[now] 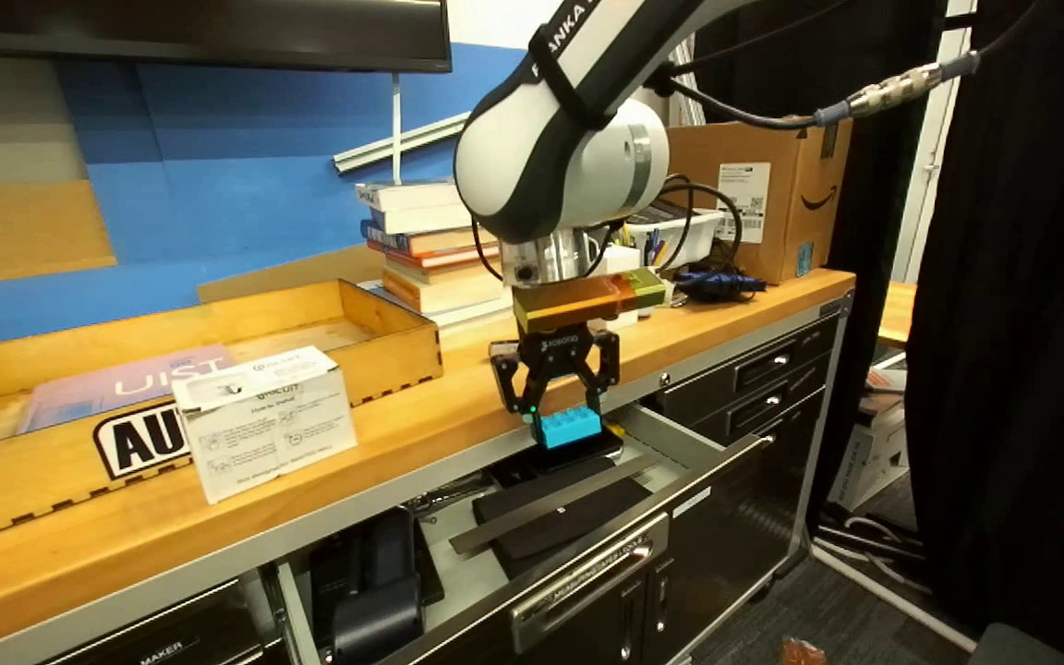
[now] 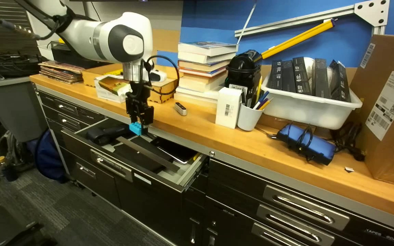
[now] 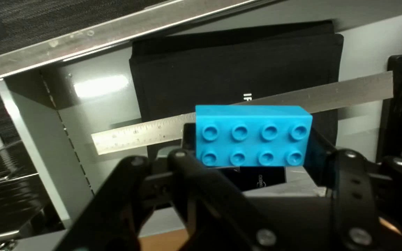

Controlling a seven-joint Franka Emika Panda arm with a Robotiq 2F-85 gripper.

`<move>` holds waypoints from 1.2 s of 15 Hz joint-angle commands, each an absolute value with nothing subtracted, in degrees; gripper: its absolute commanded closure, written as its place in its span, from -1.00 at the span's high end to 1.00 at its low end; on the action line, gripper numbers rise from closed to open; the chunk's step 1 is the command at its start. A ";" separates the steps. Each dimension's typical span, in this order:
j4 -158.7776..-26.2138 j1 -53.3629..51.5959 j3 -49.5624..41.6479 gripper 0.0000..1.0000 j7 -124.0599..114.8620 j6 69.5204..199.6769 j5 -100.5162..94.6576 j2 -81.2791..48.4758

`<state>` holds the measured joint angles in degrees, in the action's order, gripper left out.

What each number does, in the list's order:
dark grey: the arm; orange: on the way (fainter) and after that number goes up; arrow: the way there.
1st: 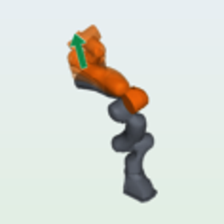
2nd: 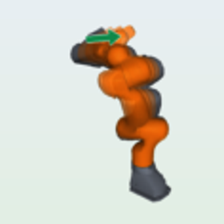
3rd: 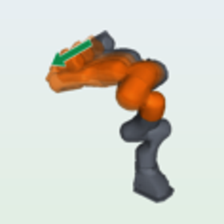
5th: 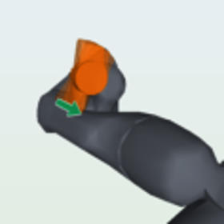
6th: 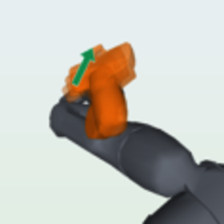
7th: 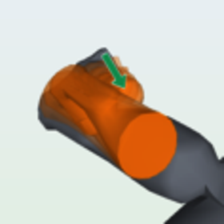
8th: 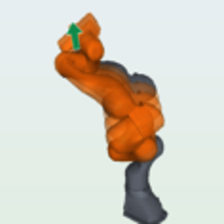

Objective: Put the blue object in the drawer and close the drawer

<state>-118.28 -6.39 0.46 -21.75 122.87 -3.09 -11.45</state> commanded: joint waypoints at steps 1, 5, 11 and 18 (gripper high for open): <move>-121.51 -7.08 1.03 -0.09 -24.71 130.17 -4.10 -13.32; -121.98 -8.01 1.25 0.87 -25.32 133.37 -3.26 -16.02; -127.34 -6.30 0.96 1.00 -21.32 129.03 -2.19 -8.22; -134.19 -3.34 0.73 1.00 -18.39 122.11 0.25 -3.35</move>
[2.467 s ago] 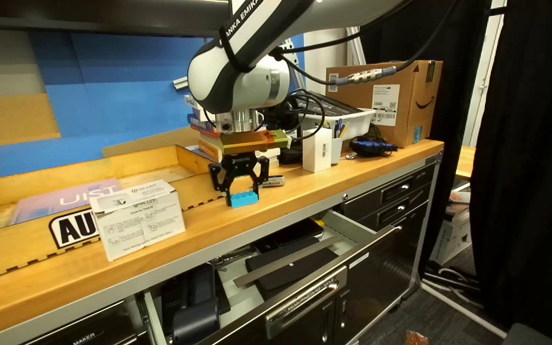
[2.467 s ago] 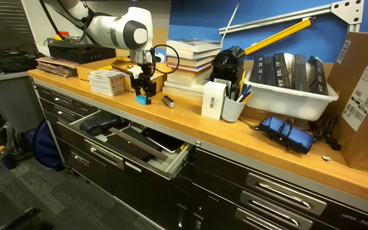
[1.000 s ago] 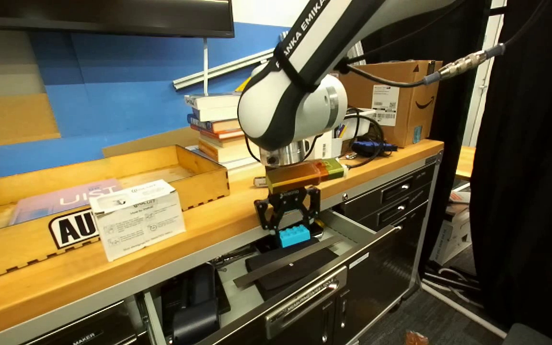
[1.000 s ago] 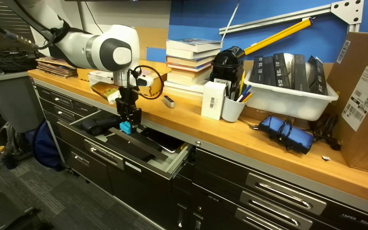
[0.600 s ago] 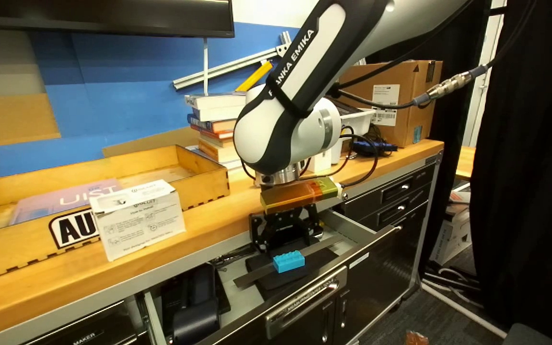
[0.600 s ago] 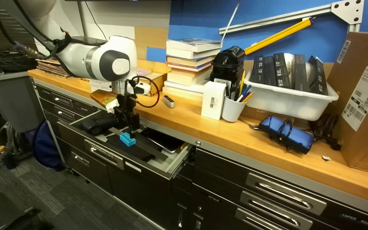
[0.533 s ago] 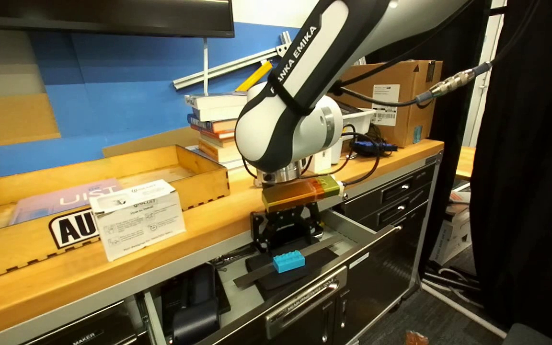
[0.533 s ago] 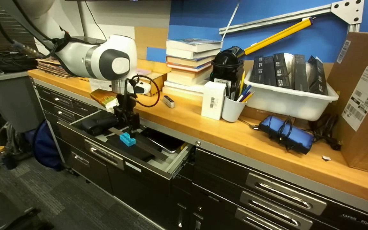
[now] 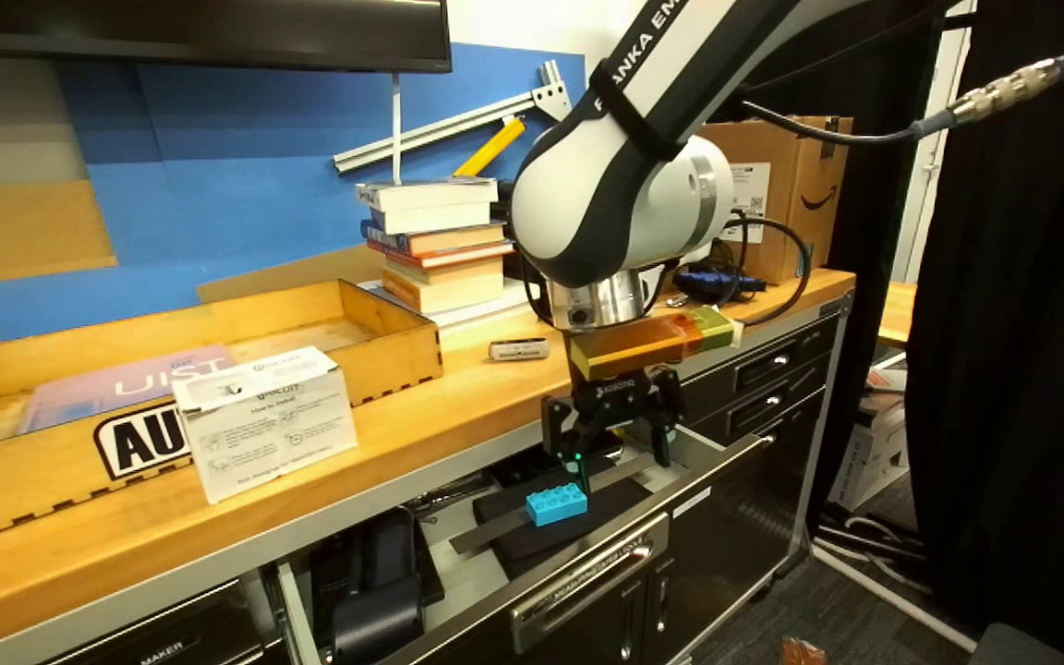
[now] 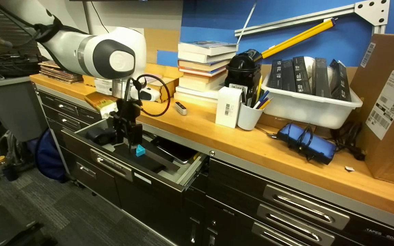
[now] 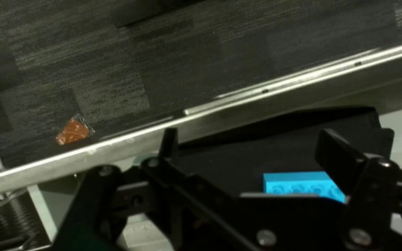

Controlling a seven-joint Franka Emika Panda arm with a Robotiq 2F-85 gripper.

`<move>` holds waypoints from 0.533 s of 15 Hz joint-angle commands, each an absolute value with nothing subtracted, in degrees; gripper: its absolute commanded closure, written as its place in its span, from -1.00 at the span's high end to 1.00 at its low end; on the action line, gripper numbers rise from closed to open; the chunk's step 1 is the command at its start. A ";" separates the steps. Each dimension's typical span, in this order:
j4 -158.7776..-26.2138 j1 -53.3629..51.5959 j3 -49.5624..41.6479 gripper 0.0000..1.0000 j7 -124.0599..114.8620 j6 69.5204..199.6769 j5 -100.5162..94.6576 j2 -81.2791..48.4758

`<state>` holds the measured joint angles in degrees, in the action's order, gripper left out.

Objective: Put the blue object in the drawer and close the drawer

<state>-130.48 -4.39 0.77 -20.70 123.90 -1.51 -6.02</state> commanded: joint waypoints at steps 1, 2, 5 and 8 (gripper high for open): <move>-134.81 -2.92 0.61 1.00 -17.64 121.23 0.54 -3.51; -135.35 -2.50 0.44 1.00 -17.20 120.36 0.72 -3.77; -135.67 -1.72 -0.12 1.00 -18.23 120.06 -0.47 -5.95; -135.13 -1.56 -0.41 1.00 -20.42 123.97 -0.11 -8.26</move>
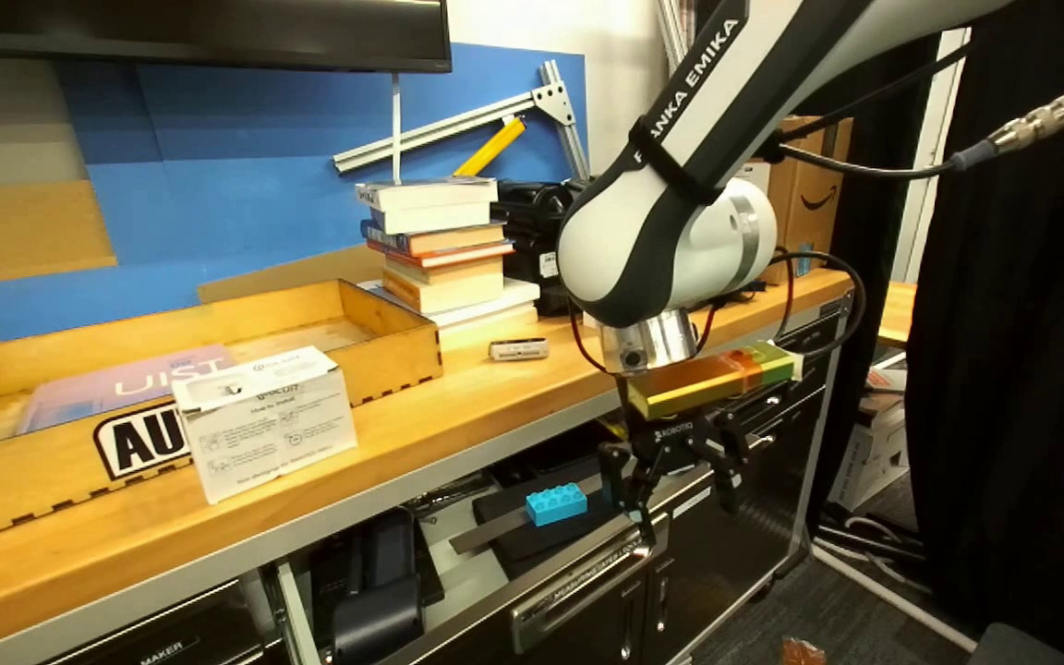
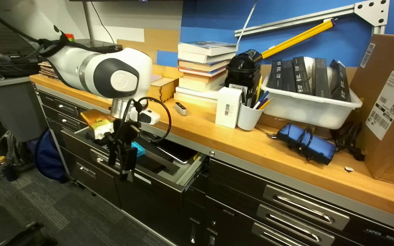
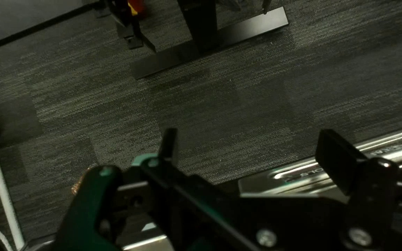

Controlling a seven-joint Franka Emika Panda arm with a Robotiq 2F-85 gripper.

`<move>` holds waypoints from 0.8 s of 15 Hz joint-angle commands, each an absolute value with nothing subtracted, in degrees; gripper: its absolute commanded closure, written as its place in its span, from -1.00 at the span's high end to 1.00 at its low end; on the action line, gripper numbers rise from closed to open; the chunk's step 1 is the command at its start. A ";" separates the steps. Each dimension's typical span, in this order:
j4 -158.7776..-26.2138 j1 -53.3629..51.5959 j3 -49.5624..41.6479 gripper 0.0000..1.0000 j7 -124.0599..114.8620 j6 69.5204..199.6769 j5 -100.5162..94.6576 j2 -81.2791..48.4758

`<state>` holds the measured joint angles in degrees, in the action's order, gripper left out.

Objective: Put the blue object in the drawer and close the drawer

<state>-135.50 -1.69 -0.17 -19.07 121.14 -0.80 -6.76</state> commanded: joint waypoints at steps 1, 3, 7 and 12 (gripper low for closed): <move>-134.68 -1.72 -0.43 1.00 -21.46 125.59 -0.46 -9.36; -133.87 -2.25 -0.52 1.00 -23.55 128.28 -1.79 -11.20; -131.66 -3.39 -0.87 1.00 -28.51 135.47 -4.06 -13.70; -127.15 -5.81 -2.00 1.00 -35.21 142.86 -8.57 -17.53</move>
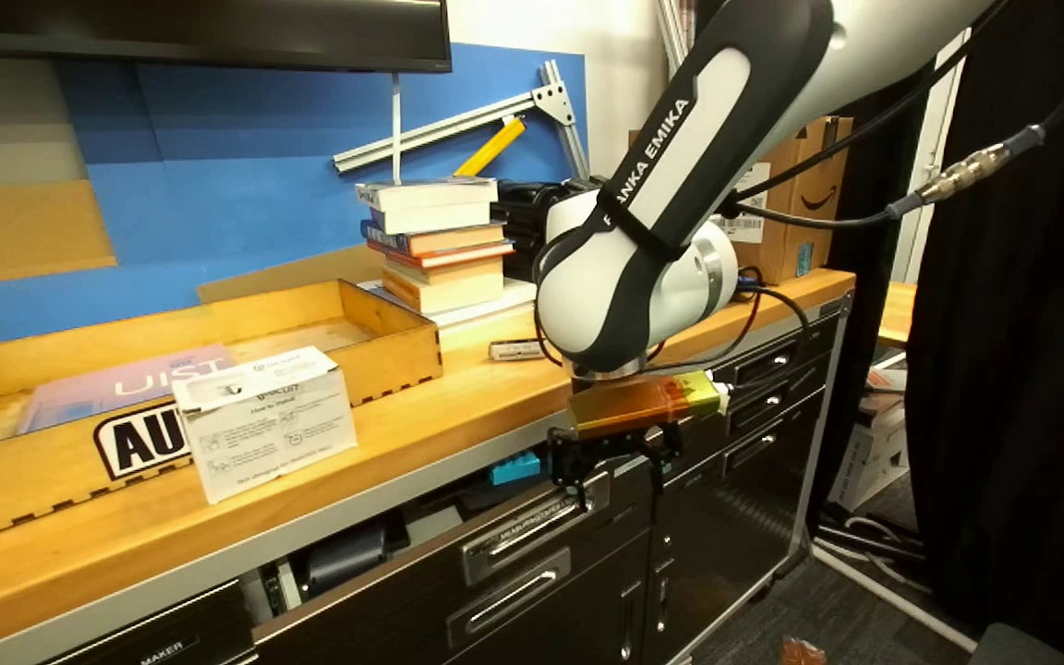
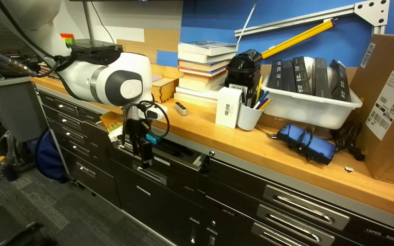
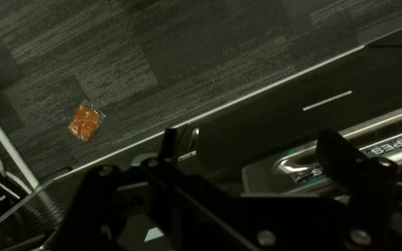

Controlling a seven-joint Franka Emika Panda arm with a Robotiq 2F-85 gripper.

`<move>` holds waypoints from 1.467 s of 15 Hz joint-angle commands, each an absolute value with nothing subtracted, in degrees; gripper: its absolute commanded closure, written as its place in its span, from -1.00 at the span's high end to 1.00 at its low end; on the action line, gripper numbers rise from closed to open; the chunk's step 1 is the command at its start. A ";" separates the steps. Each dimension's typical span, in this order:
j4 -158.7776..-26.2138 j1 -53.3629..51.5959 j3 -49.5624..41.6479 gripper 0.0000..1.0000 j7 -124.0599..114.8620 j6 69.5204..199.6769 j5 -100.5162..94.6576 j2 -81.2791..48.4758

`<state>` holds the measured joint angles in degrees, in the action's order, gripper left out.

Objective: Put the blue object in the drawer and close the drawer

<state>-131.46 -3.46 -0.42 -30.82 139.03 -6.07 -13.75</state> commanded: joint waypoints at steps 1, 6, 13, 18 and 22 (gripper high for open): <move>-126.25 -6.52 -2.37 1.00 -36.55 144.19 -9.65 -18.27; -124.68 -9.68 -2.96 1.00 -39.06 148.43 -12.36 -18.18; -127.29 -8.74 0.90 1.00 -30.80 139.38 -5.82 -6.74; -122.15 -8.27 4.02 1.00 -20.46 118.17 3.58 2.40; -119.48 -7.93 5.34 1.00 -19.64 110.45 4.39 3.58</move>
<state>-119.49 -9.01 4.32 -19.58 110.31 4.42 3.68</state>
